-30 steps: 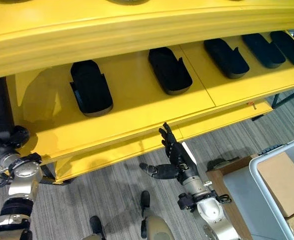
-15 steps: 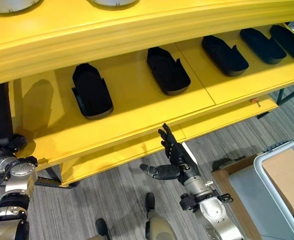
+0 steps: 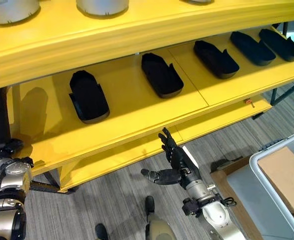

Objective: Move parts from the plastic box to the shelf.

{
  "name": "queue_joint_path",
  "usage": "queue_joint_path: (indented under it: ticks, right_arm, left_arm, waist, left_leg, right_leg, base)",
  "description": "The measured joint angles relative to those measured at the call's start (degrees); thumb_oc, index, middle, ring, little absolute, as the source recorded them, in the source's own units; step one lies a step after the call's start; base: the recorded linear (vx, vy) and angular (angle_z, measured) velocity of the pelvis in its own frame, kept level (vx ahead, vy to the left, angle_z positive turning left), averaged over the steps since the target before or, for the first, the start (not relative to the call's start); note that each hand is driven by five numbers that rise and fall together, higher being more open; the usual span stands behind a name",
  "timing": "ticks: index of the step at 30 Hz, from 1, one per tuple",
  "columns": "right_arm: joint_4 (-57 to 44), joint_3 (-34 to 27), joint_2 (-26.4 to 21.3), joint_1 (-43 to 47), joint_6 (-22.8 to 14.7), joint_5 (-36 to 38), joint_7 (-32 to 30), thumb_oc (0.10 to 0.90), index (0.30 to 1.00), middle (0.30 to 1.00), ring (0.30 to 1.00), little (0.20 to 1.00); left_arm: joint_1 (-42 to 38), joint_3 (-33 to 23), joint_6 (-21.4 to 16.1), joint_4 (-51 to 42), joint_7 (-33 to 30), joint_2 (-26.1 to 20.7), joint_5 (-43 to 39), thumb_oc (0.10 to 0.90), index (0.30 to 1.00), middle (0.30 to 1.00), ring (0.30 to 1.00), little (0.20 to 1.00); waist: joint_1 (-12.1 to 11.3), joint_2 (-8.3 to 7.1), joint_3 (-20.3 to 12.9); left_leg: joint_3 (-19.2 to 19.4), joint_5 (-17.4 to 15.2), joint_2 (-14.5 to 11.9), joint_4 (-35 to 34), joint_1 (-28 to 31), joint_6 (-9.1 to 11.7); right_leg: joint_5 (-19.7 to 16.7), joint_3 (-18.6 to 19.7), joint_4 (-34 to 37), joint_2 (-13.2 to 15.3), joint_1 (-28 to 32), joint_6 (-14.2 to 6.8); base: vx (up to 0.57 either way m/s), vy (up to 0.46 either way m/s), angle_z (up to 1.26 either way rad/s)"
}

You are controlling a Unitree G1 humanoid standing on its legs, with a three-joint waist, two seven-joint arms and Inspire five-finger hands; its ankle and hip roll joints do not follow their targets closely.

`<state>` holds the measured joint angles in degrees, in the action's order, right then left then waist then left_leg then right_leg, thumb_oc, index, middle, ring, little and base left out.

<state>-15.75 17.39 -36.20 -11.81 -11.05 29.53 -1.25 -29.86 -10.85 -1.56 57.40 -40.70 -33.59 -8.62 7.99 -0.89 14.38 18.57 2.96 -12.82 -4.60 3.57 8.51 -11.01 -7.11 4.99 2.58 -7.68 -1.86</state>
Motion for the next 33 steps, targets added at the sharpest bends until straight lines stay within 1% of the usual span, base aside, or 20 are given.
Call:
queue_joint_path:
  ticks: [2,3,4,10,13,16,21,25,33]
  right_arm:
    - [0.0,0.0,0.0,-0.18,0.0,0.0,0.0,0.9,1.0,1.0,1.0,1.0]
    - [0.0,0.0,0.0,-0.25,0.0,0.0,0.0,0.9,1.0,1.0,1.0,1.0]
    - [0.0,0.0,0.02,-0.39,-0.01,0.01,-0.01,0.9,1.0,1.0,1.0,1.0]
    - [0.0,-0.01,0.08,-0.79,-0.05,0.01,0.02,0.9,1.0,1.0,1.0,1.0]
    - [0.0,-0.01,0.08,-0.8,-0.05,0.0,0.04,0.9,1.0,1.0,1.0,1.0]
    - [0.0,-0.02,0.08,-0.79,-0.05,0.0,0.13,0.9,1.0,1.0,1.0,1.0]
    - [0.0,-0.04,0.12,-0.74,-0.04,0.0,0.46,0.9,1.0,1.0,1.0,1.0]
    - [0.0,-0.05,0.13,-0.75,-0.04,0.01,0.58,0.9,1.0,1.0,1.0,1.0]
    - [0.0,-0.13,0.19,-0.73,-0.04,0.02,0.97,0.9,1.0,1.0,1.0,1.0]
  left_arm:
    - [0.08,0.38,0.05,-0.01,0.08,-0.15,-0.03,0.4,0.3,0.3,0.3,0.3]
    - [0.15,0.52,0.05,-0.05,0.08,-0.25,-0.02,0.557,0.52,0.52,0.52,0.52]
    - [0.14,0.81,0.18,-0.19,0.02,-0.3,-0.02,0.9,1.0,1.0,1.0,1.0]
    - [1.34,2.71,0.5,-2.0,0.16,-0.42,0.0,0.9,1.0,1.0,1.0,1.0]
    - [1.54,2.88,1.48,-2.36,0.51,-0.47,0.07,0.9,1.0,1.0,1.0,1.0]
    - [1.37,4.62,2.98,-1.79,1.21,-1.47,0.73,0.9,1.0,1.0,1.0,1.0]
    - [0.62,5.08,3.39,-0.17,1.84,-1.67,2.6,0.9,1.0,1.0,1.0,1.0]
    - [-0.63,6.05,4.13,1.71,2.84,-2.38,2.66,0.9,1.0,1.0,1.0,1.0]
    - [-1.32,6.47,4.13,2.98,4.4,-3.25,2.51,0.9,1.0,1.0,1.0,1.0]
  waist:
    - [-0.01,-0.17,-0.22]
    - [0.0,-0.34,-0.33]
    - [-0.01,-0.51,-0.52]
    - [-0.09,-0.64,-0.62]
    - [-0.05,-0.64,-0.62]
    - [-0.01,-0.64,-0.62]
    - [-0.03,-0.64,-0.62]
    - [-0.02,-0.64,-0.62]
    - [0.07,-0.62,-0.62]
  left_leg:
    - [0.0,0.0,0.0,0.0,-0.02,0.0]
    - [0.0,0.0,0.0,-0.01,-0.02,0.01]
    - [0.0,0.01,0.0,-0.01,-0.02,0.01]
    - [-0.03,0.06,0.08,0.0,-0.31,0.09]
    - [-0.01,0.08,0.08,0.0,-0.43,0.13]
    - [0.01,0.08,0.14,0.0,-0.45,0.13]
    - [0.01,0.08,0.16,0.0,-0.47,0.13]
    - [0.02,0.09,0.16,0.0,-0.46,0.12]
    - [0.02,0.11,0.19,0.01,-0.4,0.11]
  right_leg:
    - [0.09,-0.01,0.0,0.0,0.0,-0.13]
    - [0.2,-0.01,0.0,0.0,0.0,-0.27]
    - [0.2,-0.01,0.01,0.01,-0.01,-0.27]
    - [0.19,-0.21,0.01,0.14,-0.09,-0.28]
    - [0.17,-0.2,0.01,0.11,-0.24,-0.28]
    - [0.17,-0.2,0.01,0.09,-0.27,-0.28]
    - [0.19,-0.22,0.02,0.1,-0.28,-0.29]
    - [0.19,-0.22,0.02,0.1,-0.27,-0.29]
    - [0.18,-0.23,0.02,0.1,-0.23,-0.28]
  base:
    - [0.0,0.0,0.0]
    - [0.0,0.0,0.0]
    - [0.0,0.0,0.0]
    - [0.0,0.001,0.02]
    - [0.0,0.0,0.0]
    - [0.0,0.0,0.0]
    - [0.0,0.0,0.0]
    - [0.0,0.0,0.0]
    - [0.0,0.0,0.0]
